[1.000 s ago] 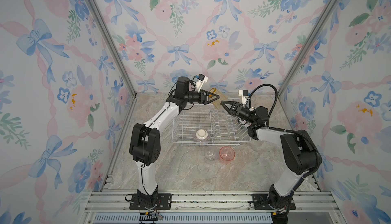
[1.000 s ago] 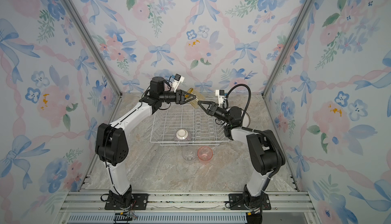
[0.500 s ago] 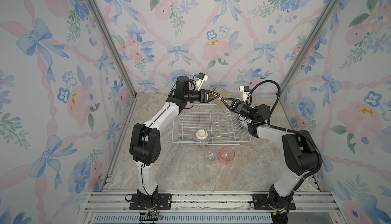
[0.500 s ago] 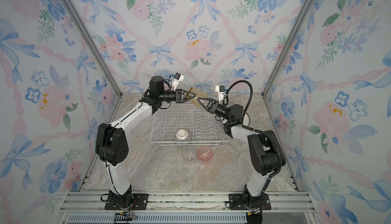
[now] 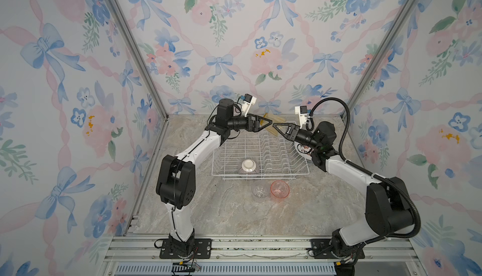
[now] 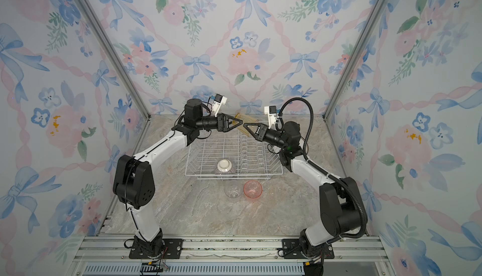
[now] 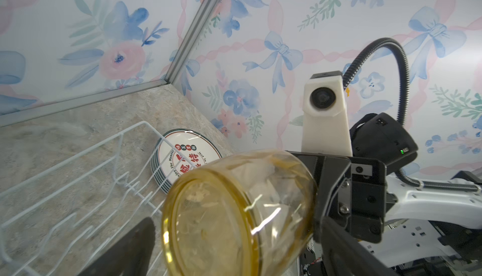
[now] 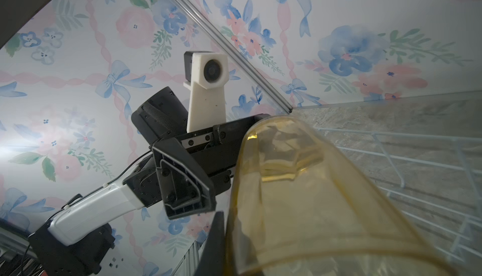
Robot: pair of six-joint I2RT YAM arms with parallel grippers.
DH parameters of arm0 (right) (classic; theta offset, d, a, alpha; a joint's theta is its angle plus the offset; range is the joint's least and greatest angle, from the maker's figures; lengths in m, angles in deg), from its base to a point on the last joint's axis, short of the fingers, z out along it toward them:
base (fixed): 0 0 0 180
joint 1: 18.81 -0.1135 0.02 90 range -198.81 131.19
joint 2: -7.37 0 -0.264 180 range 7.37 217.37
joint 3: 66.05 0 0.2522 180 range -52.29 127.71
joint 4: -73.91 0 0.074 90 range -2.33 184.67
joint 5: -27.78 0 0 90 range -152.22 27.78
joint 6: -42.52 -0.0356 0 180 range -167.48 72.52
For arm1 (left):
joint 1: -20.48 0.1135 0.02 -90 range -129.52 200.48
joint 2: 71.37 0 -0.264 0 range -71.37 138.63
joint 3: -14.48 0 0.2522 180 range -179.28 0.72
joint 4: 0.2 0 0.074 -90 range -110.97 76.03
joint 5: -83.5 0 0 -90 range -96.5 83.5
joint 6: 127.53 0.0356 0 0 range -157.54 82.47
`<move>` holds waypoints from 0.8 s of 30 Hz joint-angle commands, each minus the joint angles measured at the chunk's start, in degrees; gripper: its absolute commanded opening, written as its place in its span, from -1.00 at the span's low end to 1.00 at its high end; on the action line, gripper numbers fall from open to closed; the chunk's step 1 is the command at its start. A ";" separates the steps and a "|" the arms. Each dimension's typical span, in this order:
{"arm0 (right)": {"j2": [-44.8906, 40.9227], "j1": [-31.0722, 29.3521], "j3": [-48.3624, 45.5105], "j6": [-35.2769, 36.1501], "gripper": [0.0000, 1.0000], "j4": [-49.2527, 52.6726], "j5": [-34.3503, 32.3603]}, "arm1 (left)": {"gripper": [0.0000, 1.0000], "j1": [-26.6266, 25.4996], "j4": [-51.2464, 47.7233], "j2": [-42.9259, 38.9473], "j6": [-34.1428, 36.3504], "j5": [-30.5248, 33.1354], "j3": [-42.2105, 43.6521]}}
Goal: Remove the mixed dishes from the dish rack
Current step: 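Open the left gripper and pull the yellow glass away with the right gripper, then carry the yellow glass down toward the table nearer the robot with the right gripper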
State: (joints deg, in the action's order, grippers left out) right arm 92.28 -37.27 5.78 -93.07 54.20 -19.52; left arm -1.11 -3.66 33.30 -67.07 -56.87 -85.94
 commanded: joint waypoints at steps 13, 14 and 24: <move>-17.02 -17.06 22.57 40.42 -1.00 93.74 -50.00 | 0.96 -0.18 -11.41 -20.09 14.57 35.66 17.66; -17.19 -18.38 22.62 39.06 -1.00 96.77 -51.38 | 0.96 -0.18 -11.68 -20.77 14.81 36.07 18.20; -18.33 -26.46 14.56 25.67 -1.00 111.60 -56.22 | 0.96 -0.04 -12.74 -23.71 15.30 36.72 19.32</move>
State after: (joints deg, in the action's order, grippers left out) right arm 74.38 -62.95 23.68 -63.08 159.50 -73.36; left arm -1.22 -15.64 11.26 -52.93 -20.91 -66.72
